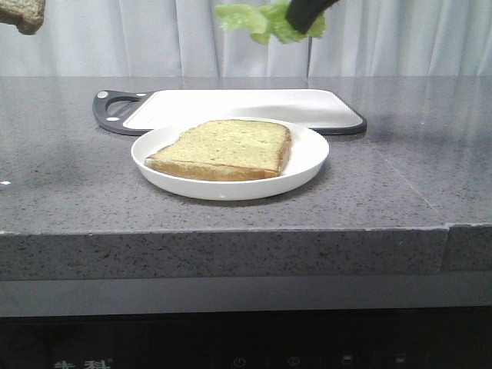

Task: Left arm grabs bread, right arm adds lettuce
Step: 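Lift the lettuce leaf and carry it over the bread on the plate, then open the right gripper to drop the lettuce onto the bread, withdraw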

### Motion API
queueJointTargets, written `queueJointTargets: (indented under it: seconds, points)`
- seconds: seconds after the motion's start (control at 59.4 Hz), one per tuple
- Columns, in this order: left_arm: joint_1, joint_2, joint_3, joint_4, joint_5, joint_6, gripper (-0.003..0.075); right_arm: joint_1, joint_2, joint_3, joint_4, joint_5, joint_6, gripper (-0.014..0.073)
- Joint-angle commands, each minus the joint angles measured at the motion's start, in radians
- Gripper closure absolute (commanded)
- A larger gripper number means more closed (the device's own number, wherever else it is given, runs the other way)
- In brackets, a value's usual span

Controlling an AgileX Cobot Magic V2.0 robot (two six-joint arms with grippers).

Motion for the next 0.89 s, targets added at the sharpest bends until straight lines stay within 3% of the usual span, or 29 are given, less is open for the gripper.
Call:
queueJointTargets:
  seconds: [0.0,0.236,0.539,0.623,0.724,0.875]
  points:
    - [0.006,-0.004,-0.028,0.000,-0.082,-0.009,0.0741,0.026,-0.120,0.077,0.024,-0.095,-0.016,0.0655]
    - [0.006,-0.004,-0.028,0.000,-0.082,-0.009,0.0741,0.111,-0.184,0.305,0.040,-0.166,-0.016,0.0655]
    - [0.006,-0.004,-0.028,0.000,-0.079,-0.009,0.0741,0.124,-0.183,0.348,0.058,-0.165,-0.014,0.0638]
    - [0.006,-0.004,-0.028,0.000,-0.079,-0.009,0.0741,0.124,-0.183,0.348,0.058,-0.160,-0.014,0.0578]
    - [0.006,-0.004,-0.028,0.000,-0.079,-0.009,0.0741,0.124,-0.182,0.348,0.060,-0.160,-0.014,0.0413]
    - [0.006,-0.004,-0.028,0.000,-0.079,-0.009,0.0741,0.124,-0.182,0.348,0.081,-0.160,-0.014,0.0245]
